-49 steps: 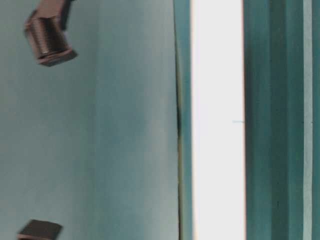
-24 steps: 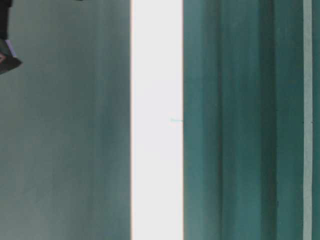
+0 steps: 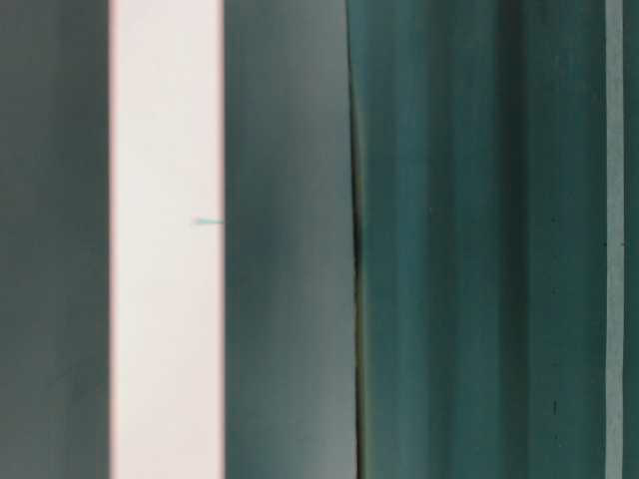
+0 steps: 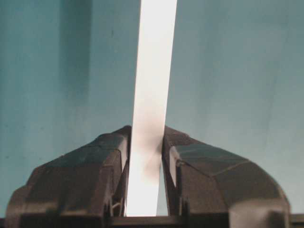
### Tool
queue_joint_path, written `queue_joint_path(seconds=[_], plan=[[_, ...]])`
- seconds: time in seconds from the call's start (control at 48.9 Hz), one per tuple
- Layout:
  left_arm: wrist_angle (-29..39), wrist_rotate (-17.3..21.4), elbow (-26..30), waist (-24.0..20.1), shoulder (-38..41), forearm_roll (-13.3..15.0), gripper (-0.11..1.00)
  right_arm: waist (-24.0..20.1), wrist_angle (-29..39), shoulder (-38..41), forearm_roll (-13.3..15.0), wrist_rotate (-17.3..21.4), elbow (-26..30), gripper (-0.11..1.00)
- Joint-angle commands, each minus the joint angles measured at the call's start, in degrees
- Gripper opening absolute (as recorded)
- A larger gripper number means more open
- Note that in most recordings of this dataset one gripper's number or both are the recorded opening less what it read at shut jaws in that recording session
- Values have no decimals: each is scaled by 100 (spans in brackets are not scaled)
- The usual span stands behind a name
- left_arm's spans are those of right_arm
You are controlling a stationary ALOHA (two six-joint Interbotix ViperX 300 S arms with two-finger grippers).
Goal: Lift a wooden board with both hands.
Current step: 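Lift the board with both grippers and move it away from the table edge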
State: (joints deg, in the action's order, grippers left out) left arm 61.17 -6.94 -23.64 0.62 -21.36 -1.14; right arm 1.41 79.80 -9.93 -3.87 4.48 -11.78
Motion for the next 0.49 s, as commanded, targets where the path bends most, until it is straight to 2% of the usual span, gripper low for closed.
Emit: queue_joint_path(seconds=[0.0, 0.47], plan=[[62, 44, 457, -70, -105, -35, 18, 35, 44, -18, -9, 0, 413, 22], [782, 422, 1345, -290, -237, -44, 18, 229, 896, 9, 44, 9, 1406, 22]])
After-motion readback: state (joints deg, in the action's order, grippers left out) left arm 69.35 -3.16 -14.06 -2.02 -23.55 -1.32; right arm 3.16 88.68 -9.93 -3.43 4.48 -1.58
